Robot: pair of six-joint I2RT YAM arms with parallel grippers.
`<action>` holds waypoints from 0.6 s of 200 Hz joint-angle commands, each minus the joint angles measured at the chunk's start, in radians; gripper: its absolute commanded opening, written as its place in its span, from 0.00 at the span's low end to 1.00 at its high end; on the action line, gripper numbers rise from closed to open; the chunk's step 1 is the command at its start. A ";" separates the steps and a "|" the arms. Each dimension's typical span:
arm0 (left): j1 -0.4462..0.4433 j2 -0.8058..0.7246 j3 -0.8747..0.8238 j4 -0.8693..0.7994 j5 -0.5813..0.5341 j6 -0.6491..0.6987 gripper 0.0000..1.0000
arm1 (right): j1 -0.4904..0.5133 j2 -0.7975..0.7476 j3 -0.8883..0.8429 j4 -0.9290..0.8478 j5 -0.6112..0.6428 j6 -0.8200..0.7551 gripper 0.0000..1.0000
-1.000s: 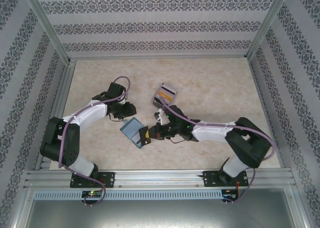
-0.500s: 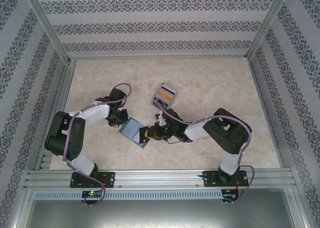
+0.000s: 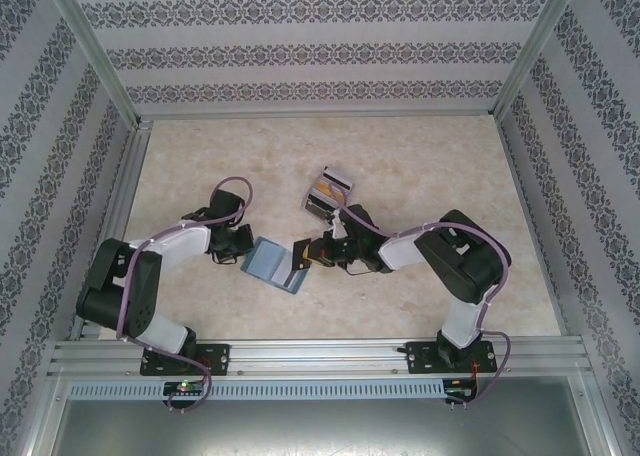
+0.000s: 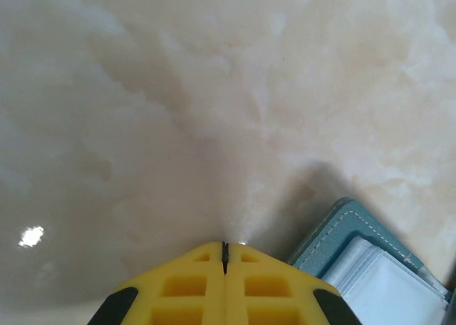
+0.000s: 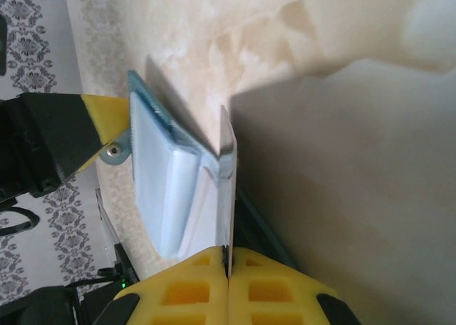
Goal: Put the credit cards into the card holder
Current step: Rotate the card holder at the bottom-center of the table.
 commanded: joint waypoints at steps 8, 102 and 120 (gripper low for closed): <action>-0.005 0.000 -0.124 -0.045 0.103 -0.127 0.00 | 0.054 -0.104 0.048 -0.189 -0.014 -0.097 0.00; -0.007 -0.049 -0.295 0.239 0.186 -0.394 0.00 | 0.094 -0.090 0.034 -0.139 0.024 -0.012 0.00; -0.007 -0.080 -0.311 0.233 0.177 -0.404 0.00 | 0.083 -0.087 0.015 -0.128 0.061 -0.006 0.00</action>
